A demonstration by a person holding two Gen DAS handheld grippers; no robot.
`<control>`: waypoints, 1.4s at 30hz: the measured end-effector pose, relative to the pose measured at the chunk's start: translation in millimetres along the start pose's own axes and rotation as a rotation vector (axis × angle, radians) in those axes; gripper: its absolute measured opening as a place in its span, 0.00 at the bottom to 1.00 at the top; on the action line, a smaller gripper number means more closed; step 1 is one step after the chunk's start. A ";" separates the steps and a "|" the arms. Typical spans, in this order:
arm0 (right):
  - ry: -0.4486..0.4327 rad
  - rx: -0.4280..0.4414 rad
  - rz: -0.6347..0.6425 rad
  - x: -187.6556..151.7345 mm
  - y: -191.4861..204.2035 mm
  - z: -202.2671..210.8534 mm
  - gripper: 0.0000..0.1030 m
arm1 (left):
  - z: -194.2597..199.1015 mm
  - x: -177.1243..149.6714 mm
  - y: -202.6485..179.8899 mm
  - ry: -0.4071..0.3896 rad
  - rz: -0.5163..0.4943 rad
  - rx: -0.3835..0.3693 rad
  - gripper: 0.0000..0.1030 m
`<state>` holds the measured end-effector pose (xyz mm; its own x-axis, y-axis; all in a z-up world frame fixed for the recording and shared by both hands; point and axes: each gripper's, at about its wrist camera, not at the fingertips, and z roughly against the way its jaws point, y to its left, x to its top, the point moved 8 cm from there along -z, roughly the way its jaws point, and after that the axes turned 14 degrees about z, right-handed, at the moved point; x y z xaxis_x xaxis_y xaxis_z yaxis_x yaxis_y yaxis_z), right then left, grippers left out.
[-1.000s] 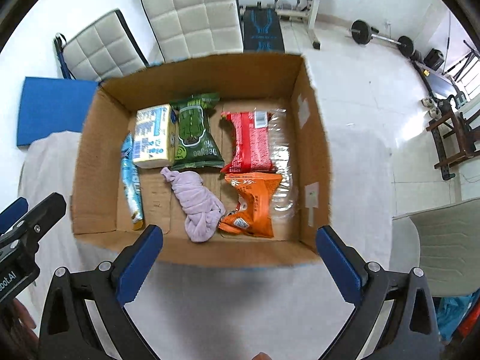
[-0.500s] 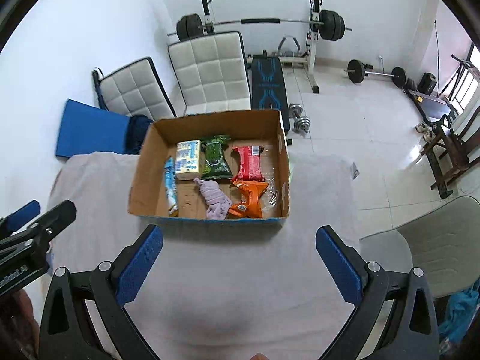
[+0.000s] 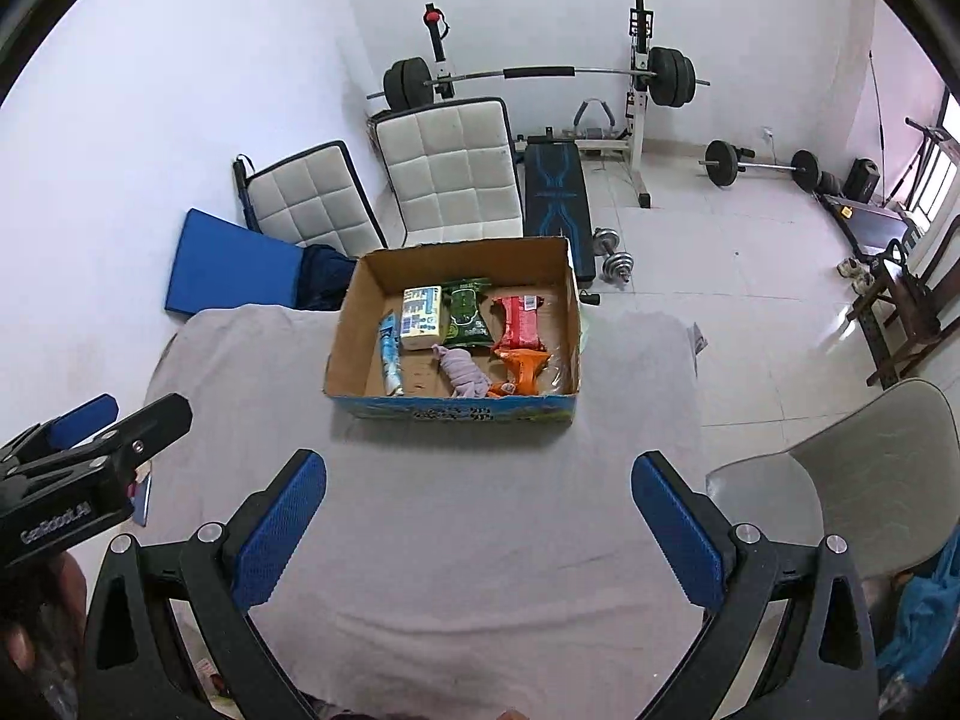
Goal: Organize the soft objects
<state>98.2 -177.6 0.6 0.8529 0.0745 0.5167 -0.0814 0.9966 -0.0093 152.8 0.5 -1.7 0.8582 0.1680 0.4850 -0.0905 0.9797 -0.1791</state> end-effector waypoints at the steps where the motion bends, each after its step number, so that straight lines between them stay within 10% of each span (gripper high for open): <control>1: -0.006 -0.003 0.002 -1.6 1.3 5.5 1.00 | 1.7 -0.3 -0.2 0.004 0.003 -0.008 0.94; 42: -0.086 -0.083 0.005 39.9 -20.7 26.2 1.00 | 13.4 18.2 -0.8 -0.083 -0.011 0.016 0.94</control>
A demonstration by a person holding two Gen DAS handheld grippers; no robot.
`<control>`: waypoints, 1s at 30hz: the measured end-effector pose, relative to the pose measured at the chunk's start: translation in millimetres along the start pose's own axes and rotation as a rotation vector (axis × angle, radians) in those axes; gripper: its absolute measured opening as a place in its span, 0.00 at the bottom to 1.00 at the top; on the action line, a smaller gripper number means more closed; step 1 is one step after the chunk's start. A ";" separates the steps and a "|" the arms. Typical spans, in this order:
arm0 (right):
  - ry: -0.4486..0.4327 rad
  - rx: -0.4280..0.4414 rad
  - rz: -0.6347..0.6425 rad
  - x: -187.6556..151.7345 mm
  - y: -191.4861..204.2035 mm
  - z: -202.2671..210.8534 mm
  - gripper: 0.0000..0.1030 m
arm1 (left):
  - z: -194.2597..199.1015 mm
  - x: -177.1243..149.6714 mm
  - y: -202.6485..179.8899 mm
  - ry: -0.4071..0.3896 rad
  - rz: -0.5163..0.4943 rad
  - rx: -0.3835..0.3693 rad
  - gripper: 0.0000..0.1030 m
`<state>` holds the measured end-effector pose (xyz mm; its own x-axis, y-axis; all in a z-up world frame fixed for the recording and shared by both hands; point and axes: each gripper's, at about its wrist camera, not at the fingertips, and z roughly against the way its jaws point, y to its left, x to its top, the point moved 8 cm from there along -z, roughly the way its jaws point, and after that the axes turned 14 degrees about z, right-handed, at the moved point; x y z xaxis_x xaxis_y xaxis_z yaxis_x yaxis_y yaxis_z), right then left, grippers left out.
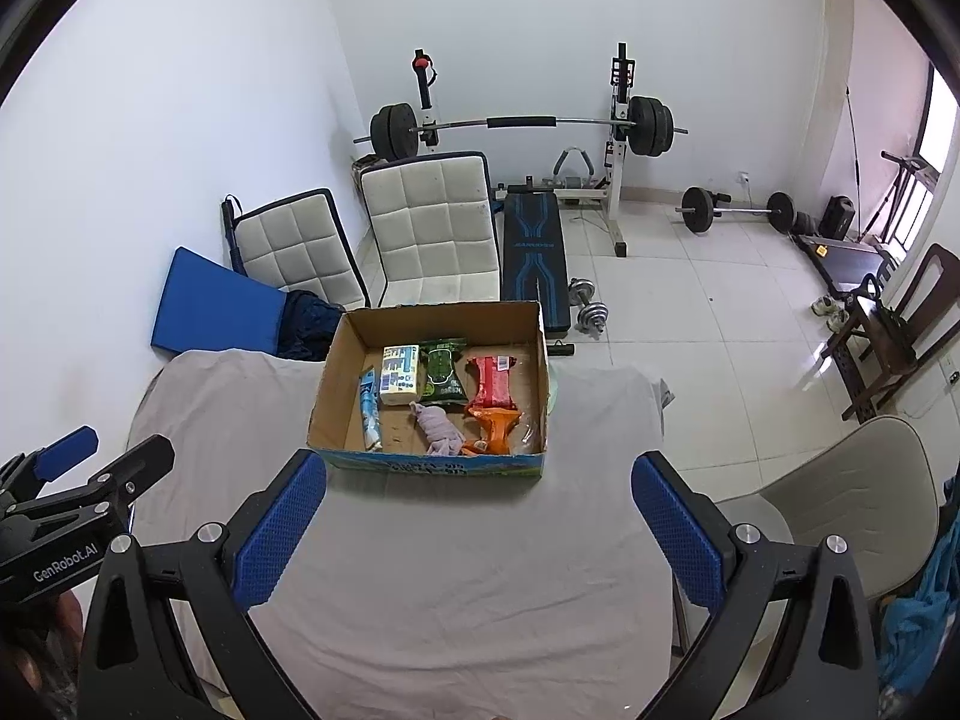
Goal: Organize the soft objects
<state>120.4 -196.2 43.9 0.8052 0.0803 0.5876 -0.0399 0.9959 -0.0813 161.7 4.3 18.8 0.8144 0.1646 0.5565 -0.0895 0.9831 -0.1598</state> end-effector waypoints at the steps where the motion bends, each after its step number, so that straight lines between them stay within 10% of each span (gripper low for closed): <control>1: -0.002 -0.002 0.001 0.3 0.1 -0.1 1.00 | -0.2 0.0 0.1 0.000 -0.001 0.000 0.94; 30: -0.016 -0.005 0.004 1.3 8.7 3.3 1.00 | 4.9 4.2 6.8 -0.044 0.003 -0.002 1.00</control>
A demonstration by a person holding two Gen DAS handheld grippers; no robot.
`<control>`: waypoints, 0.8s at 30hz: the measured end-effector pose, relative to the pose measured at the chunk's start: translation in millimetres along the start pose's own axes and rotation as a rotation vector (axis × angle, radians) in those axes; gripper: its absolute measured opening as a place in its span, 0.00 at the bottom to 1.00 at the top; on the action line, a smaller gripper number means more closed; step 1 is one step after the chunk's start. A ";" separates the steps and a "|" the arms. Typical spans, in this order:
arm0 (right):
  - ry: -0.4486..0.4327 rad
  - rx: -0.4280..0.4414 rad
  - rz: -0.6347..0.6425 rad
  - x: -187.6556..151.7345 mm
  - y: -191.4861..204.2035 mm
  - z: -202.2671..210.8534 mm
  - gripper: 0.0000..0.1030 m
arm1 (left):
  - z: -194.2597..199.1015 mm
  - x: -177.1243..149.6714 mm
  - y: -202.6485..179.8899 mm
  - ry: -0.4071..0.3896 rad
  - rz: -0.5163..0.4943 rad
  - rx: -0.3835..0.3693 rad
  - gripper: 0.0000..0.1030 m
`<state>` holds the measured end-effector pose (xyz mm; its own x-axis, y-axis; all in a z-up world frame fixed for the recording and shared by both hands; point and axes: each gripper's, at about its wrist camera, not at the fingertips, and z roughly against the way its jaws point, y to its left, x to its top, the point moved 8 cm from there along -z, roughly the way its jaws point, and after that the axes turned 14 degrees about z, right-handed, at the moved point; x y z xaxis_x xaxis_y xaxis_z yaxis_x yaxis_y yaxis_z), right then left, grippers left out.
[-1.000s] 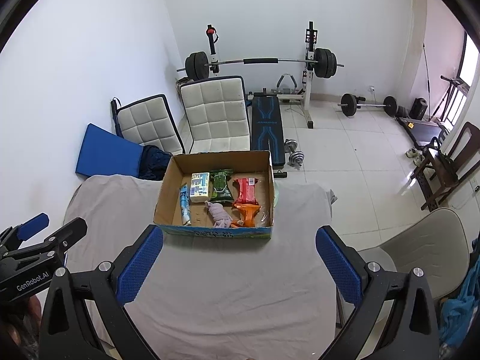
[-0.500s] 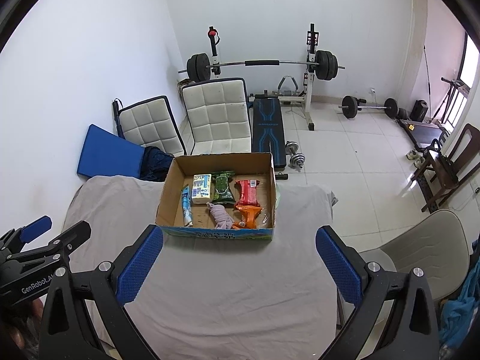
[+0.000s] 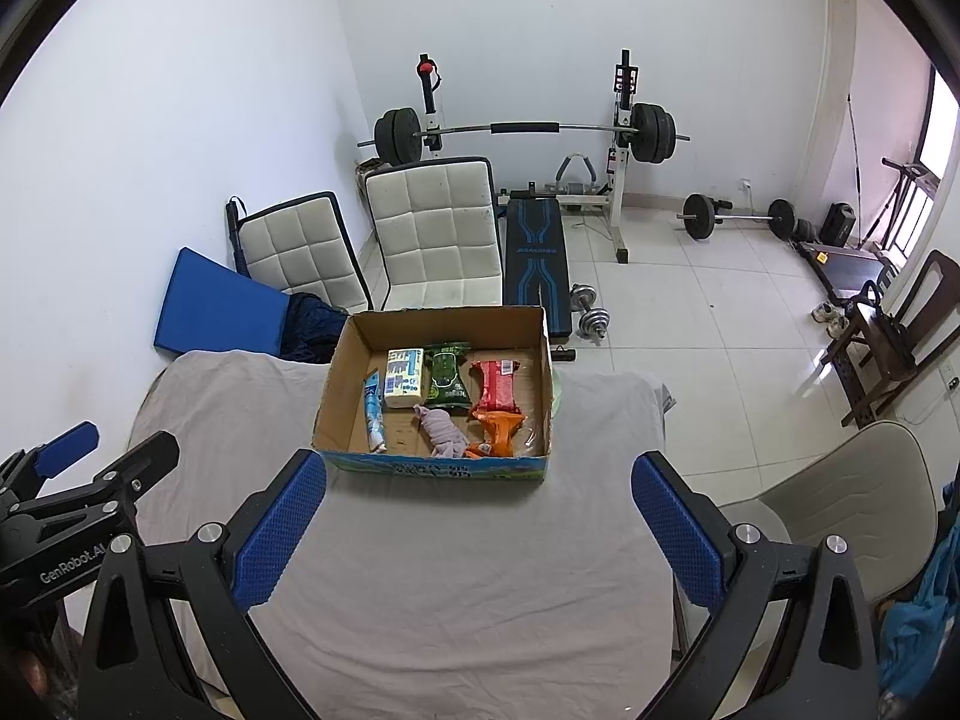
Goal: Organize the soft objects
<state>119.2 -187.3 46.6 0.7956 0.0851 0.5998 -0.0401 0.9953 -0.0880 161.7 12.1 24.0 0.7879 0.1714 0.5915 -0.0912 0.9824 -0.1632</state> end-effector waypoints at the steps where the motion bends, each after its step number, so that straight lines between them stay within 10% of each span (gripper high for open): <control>1: -0.001 0.000 0.000 0.2 -0.3 0.8 1.00 | -0.1 0.3 0.6 0.001 0.003 -0.001 1.00; 24: -0.004 -0.008 0.005 -0.1 -0.5 4.4 1.00 | 3.2 -1.2 4.1 -0.014 0.024 0.018 1.00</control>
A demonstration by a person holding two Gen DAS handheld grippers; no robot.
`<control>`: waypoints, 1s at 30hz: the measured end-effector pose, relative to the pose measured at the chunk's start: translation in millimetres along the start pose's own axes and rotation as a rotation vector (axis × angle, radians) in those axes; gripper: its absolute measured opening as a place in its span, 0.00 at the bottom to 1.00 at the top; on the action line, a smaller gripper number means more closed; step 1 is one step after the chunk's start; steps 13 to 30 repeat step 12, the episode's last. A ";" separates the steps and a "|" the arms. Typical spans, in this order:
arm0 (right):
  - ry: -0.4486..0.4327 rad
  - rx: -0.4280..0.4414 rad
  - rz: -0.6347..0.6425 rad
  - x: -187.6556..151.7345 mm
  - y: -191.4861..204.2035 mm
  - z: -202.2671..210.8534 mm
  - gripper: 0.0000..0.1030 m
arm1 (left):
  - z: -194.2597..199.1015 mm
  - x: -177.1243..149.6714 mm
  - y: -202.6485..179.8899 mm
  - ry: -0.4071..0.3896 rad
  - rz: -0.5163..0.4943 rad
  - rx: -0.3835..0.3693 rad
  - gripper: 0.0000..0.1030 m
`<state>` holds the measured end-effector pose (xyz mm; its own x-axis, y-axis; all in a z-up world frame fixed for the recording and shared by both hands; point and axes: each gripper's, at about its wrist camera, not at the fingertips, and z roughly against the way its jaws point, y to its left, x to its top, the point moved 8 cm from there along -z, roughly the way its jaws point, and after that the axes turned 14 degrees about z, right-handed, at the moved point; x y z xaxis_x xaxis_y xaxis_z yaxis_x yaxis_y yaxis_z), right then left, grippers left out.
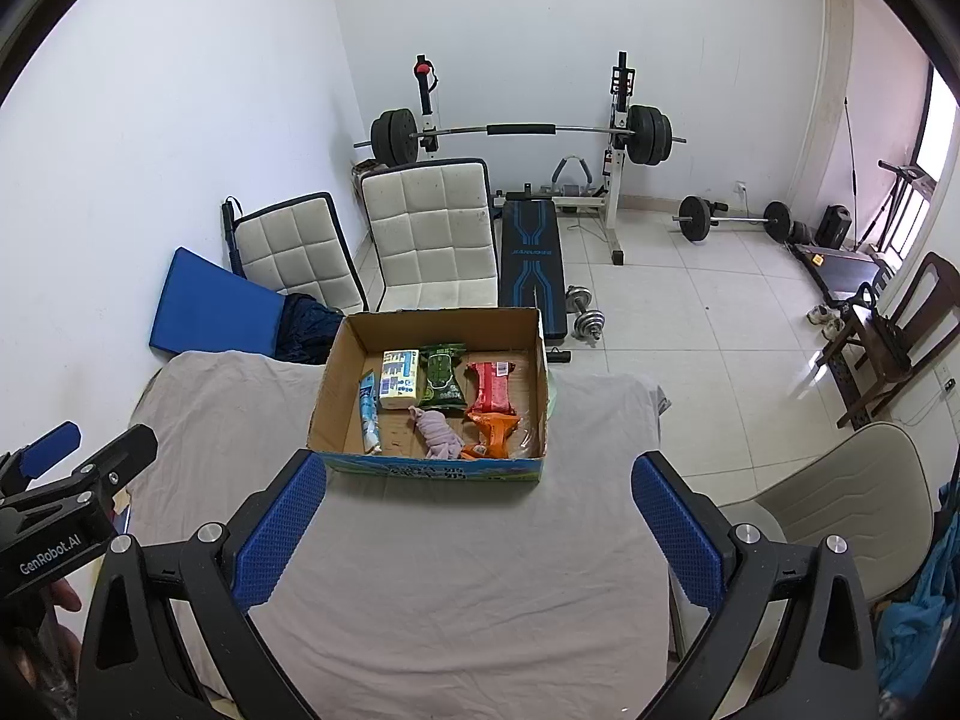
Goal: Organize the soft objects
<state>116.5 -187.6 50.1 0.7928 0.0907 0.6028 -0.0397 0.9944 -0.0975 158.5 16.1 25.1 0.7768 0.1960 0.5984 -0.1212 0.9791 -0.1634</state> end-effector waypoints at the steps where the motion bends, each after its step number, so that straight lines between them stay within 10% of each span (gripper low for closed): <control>1: 0.000 0.001 -0.002 0.1 -0.2 -0.1 1.00 | -0.1 -0.5 0.0 0.001 0.000 0.000 1.00; 30: -0.001 0.003 0.000 0.3 0.4 -0.4 1.00 | -1.4 -0.5 -0.9 0.002 0.000 0.000 1.00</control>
